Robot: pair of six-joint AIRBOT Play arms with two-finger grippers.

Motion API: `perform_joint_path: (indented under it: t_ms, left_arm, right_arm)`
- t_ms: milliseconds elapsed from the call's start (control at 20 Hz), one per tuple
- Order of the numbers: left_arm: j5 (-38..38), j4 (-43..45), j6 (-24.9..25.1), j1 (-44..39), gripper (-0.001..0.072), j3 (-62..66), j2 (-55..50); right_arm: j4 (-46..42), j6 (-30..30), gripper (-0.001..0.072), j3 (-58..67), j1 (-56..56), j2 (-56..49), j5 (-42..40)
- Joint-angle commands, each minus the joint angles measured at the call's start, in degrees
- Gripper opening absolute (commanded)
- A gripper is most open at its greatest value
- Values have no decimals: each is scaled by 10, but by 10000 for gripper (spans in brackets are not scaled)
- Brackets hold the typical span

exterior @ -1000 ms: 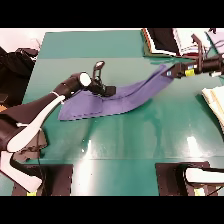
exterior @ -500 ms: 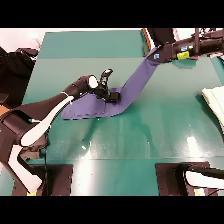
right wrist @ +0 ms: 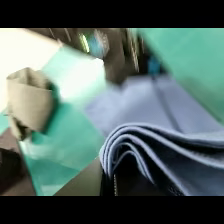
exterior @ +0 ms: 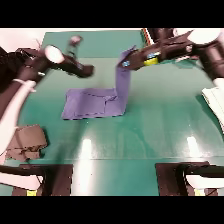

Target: Fold the shirts.

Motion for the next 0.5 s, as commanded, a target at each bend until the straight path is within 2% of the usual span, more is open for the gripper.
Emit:
perform_joint_path:
  t_ms: [0,50,100,150,200,300,350,450]
  left_arm:
    - [-33,64,12,90,25,6,113]
    - [-33,69,12,108,26,6,139]
    - [-34,69,16,126,25,6,162]
    - [-35,69,16,139,26,6,179]
    - [-38,69,17,148,25,6,192]
    - [-52,69,24,156,25,6,202]
    - [-62,69,25,156,25,6,203]
    - [-75,65,25,152,25,6,203]
  right_arm:
    - [49,-42,16,35,108,-90,-91]
    - [49,-51,17,73,142,-135,-112]
    - [47,-59,97,112,172,-176,-133]
    - [47,-61,365,153,196,-214,-150]
    - [43,-61,436,185,210,-240,-154]
    - [40,-48,397,210,207,-256,-136]
    - [17,-40,280,207,195,-249,-105]
    - [-28,-24,266,164,158,-216,-54]
